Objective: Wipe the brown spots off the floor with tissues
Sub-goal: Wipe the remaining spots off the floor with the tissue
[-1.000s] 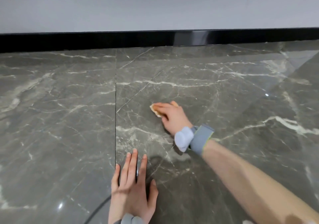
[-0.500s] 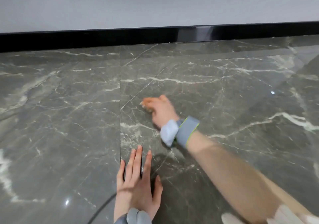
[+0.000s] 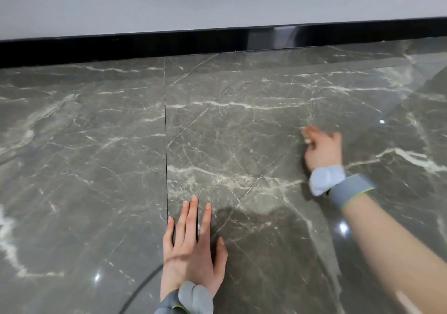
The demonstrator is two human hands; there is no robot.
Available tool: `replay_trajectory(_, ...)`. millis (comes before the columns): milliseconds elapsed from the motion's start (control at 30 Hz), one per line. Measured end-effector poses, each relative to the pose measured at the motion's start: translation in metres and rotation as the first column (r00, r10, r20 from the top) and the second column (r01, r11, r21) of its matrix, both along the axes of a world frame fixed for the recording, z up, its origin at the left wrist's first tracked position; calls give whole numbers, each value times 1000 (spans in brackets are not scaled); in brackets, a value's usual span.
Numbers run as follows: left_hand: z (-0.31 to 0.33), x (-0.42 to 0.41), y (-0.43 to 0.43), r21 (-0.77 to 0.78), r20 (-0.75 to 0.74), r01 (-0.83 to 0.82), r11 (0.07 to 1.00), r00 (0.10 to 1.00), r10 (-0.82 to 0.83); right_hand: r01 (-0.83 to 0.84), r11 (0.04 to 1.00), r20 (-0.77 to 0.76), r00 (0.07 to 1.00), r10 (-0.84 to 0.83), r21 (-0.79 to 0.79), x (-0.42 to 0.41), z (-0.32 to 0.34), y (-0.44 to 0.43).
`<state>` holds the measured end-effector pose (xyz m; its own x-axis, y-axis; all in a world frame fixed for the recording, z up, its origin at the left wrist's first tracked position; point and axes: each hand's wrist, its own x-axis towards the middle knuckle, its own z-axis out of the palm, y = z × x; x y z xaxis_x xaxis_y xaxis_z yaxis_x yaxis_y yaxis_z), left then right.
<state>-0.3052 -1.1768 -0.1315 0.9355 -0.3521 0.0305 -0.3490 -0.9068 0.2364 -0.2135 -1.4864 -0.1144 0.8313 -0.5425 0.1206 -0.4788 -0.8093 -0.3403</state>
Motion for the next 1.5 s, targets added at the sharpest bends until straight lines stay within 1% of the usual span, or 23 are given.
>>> replay_trajectory(67, -1, 1, -1, 7, 0, 0, 1000, 1000, 0, -298, 953, 56, 954, 295, 60, -10, -6, 70)
replay_trajectory(167, -1, 3, 1, 14, -8, 5, 1000, 1000, -5, -689, 707, 87, 723, 685, 159, -58, -5, 151)
replay_trajectory(233, -1, 3, 1, 19, -14, 13, 1000, 1000, -12, -769, 587, 72, 620, 781, 253, -84, 4, 148)
replay_trajectory(267, -1, 3, 1, 17, -13, 13, 1000, 1000, -12, -770, 581, 82, 618, 782, 264, -88, 7, 127)
replay_trajectory(333, -1, 2, 0, 15, -13, 8, 1000, 1000, -8, -658, 727, 73, 749, 659, 194, -91, 13, 70)
replay_trajectory(400, 0, 2, -2, 3, -8, 9, 1000, 1000, -9, -329, 942, 27, 944, 328, 69, -86, 16, -1)
replay_trajectory(433, 0, 2, 0, -3, -7, 7, 1000, 1000, -7, -150, 988, -8, 989, 151, 32, -82, 17, -30)
replay_trajectory(500, 1, 1, -1, -16, 1, 11, 1000, 1000, -11, 176, 984, -97, 980, -176, -3, -68, 17, -70)
replay_trajectory(567, 2, 1, 0, -28, 13, 13, 1000, 1000, -12, 278, 961, -173, 946, -274, -3, -37, 14, -64)
replay_trajectory(633, 2, 1, -1, -38, 19, 21, 999, 1000, -20, 94, 995, -153, 984, -91, 11, -7, 11, -22)
replay_trajectory(700, 0, 2, -2, -50, 28, 10, 999, 1000, -9, -211, 976, -92, 972, 214, 48, 14, 3, 42)
replay_trajectory(800, 2, 4, -1, -61, 40, 2, 998, 999, 0, -643, 749, -72, 749, 659, 161, 9, -1, 145)
replay_trajectory(867, 1, 5, -1, -59, 23, -2, 998, 1000, 3, -781, 588, -35, 595, 803, 208, -5, 3, 164)
replay_trajectory(900, 1, 5, 0, -52, 13, -8, 999, 1000, 9, -784, 592, 21, 606, 795, 186, -9, 4, 150)
replay_trajectory(967, 1, 3, -2, -22, 18, -11, 1000, 1000, 11, -603, 786, 101, 798, 594, 137, -13, 6, 97)
replay_trajectory(1033, 0, 2, -2, 28, 1, -5, 1000, 1000, 5, -179, 977, 100, 981, 169, 112, -10, 12, 27)
replay_trajectory(1100, 0, 3, -3, 45, -4, -12, 999, 1000, 12, 234, 965, -51, 972, -229, 117, -3, 24, -35)
replay_trajectory(1167, 0, 3, -3, 54, -1, -20, 998, 1000, 20, 380, 923, -268, 898, -350, 65, 14, 38, -56)
replay_trajectory(1233, 0, 3, -3, 58, -1, -18, 998, 1000, 18, 290, 955, -311, 915, -256, 65, 45, 42, -45)
replay_trajectory(1300, 0, 2, -3, 59, 10, -5, 998, 1000, 4, 59, 993, -270, 962, -28, 105, 77, 37, -4)
replay_trajectory(1367, 1, 2, -3, 45, 21, -7, 999, 1000, 6, -251, 962, -187, 945, 267, 107, 99, 24, 59)
replay_trajectory(1433, 1, 3, -3, 21, 20, -5, 1000, 1000, 5, -506, 855, -142, 843, 518, 114, 98, 12, 124)
replay_trajectory(1500, 1, 3, -1, 15, 6, 13, 1000, 1000, -13, -704, 697, -143, 682, 717, 140, 67, 15, 171)
